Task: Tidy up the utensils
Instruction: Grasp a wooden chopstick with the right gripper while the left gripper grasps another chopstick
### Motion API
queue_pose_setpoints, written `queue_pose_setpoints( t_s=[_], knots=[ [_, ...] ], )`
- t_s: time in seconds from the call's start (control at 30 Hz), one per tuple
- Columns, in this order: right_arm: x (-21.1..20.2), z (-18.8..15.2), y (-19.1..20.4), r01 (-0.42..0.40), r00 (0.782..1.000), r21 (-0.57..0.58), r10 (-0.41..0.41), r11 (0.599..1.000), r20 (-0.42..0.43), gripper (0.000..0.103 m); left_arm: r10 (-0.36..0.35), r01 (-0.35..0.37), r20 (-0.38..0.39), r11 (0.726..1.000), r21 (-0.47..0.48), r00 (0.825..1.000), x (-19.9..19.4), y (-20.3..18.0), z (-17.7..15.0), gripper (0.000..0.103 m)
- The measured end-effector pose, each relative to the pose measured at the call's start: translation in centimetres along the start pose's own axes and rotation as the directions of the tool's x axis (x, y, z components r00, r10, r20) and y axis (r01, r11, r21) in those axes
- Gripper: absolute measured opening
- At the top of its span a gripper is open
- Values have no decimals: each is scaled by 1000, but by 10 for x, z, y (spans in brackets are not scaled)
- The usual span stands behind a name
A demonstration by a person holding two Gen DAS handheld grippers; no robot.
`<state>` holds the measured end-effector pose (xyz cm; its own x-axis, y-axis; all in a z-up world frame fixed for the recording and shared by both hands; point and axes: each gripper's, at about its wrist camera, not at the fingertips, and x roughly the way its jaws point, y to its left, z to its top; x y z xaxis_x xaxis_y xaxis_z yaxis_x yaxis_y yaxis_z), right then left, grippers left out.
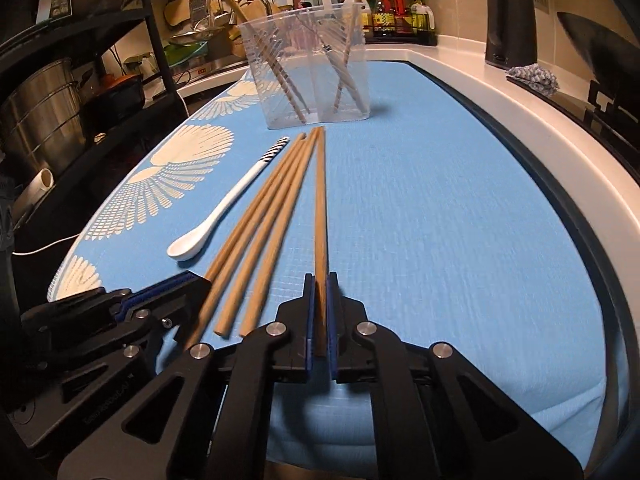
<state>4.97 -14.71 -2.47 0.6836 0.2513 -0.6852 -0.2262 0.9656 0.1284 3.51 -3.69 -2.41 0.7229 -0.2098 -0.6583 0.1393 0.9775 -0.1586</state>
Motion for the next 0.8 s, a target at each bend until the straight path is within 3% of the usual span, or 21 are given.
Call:
queue_pose_setpoints(
  t_s=[0.17,0.4,0.8],
  knots=[
    [-5,-2,-22,41,999,25,-42,999,26,6,68,-70,31,995,78,997,3,-9,0,8],
    [-8,-6,-33,88,993,-11,-87,996,74,7,85,-87,50,995,39,995,0,3,0,8],
    [-6,-8,-27,109,989,-37,-105,993,101,7,114,-119,76,990,75,991,6,-6,1,8]
  ],
)
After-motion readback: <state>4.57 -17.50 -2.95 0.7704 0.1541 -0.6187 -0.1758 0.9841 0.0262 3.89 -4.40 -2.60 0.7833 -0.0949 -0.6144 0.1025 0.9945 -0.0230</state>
